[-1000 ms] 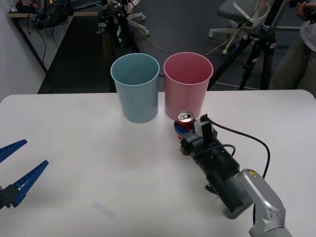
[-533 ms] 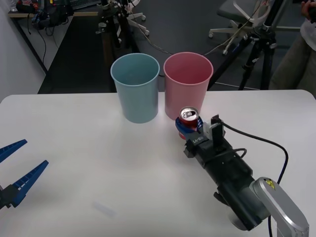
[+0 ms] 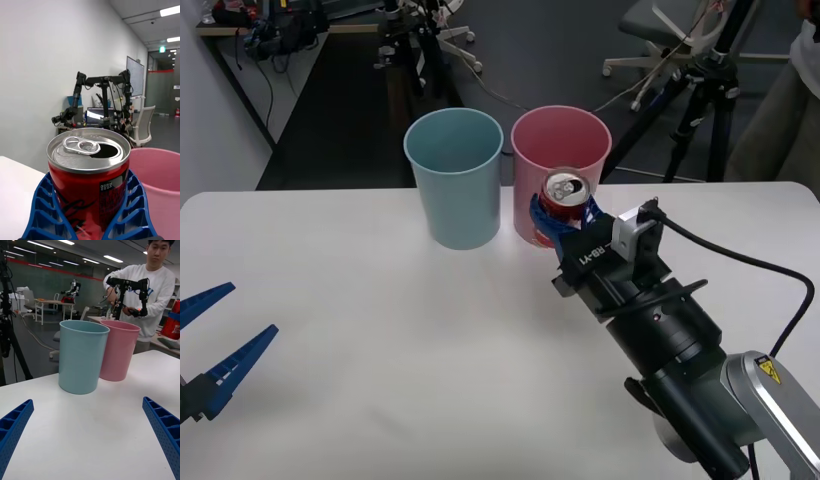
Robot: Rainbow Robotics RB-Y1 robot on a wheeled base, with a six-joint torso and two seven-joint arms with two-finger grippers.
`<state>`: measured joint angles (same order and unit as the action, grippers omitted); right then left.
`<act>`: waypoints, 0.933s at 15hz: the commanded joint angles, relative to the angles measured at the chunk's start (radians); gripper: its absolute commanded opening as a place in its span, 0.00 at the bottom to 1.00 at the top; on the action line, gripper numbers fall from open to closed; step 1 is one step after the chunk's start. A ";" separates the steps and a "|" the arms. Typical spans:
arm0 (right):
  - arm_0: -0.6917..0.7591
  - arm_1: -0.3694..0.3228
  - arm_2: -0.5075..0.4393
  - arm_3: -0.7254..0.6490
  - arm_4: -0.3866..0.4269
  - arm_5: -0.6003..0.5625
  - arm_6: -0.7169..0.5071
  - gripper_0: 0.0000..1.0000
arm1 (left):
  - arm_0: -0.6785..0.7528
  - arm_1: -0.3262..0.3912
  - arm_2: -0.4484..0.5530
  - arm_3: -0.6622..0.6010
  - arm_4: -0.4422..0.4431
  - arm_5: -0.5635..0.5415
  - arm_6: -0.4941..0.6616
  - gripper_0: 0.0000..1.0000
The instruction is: Grasp the object on the table and drop it into the matching bin: aluminum can to the light blue bin, PET bottle to the pink bin.
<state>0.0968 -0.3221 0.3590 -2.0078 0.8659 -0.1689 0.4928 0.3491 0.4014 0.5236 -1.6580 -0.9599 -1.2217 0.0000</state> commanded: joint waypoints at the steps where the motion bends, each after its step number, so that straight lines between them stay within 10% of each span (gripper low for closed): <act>1: -0.089 0.011 0.000 -0.011 -0.004 0.005 -0.022 0.00 | 0.000 0.000 0.000 0.000 0.000 0.000 0.000 1.00; 14: -0.503 0.112 0.031 0.277 -0.021 0.215 -0.069 0.00 | 0.000 0.000 0.000 0.000 0.000 0.000 0.000 1.00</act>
<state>-0.3638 -0.2281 0.3897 -1.7704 0.8451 0.0252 0.4263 0.3491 0.4014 0.5236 -1.6581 -0.9599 -1.2217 0.0000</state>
